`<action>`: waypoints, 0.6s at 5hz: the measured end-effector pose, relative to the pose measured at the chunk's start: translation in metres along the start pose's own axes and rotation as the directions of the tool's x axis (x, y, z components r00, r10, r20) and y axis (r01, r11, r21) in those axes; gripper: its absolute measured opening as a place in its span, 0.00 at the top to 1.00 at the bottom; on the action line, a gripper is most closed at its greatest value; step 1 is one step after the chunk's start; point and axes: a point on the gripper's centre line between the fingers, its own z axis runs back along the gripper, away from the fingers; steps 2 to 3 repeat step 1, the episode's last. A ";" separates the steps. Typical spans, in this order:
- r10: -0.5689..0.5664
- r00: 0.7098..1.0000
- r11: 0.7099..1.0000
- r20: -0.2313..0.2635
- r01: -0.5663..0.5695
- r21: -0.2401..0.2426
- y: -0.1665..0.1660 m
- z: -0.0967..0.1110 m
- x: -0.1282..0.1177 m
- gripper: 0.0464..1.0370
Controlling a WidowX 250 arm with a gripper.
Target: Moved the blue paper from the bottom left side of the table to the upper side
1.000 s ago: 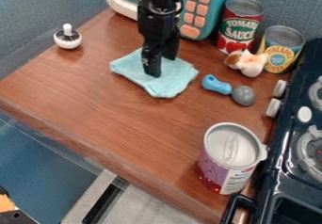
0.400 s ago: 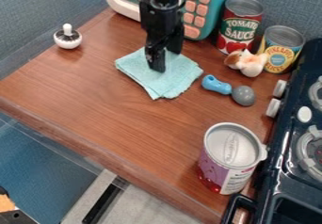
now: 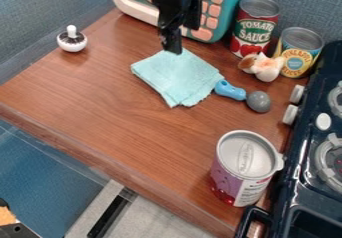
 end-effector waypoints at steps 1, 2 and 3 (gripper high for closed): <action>0.016 0.998 0.999 0.069 -0.014 -0.039 0.000 0.020 0.010 0.04; 0.016 0.998 0.999 0.069 -0.014 -0.039 0.000 0.020 0.010 0.04; 0.016 0.998 0.999 0.069 -0.014 -0.039 0.000 0.020 0.010 0.04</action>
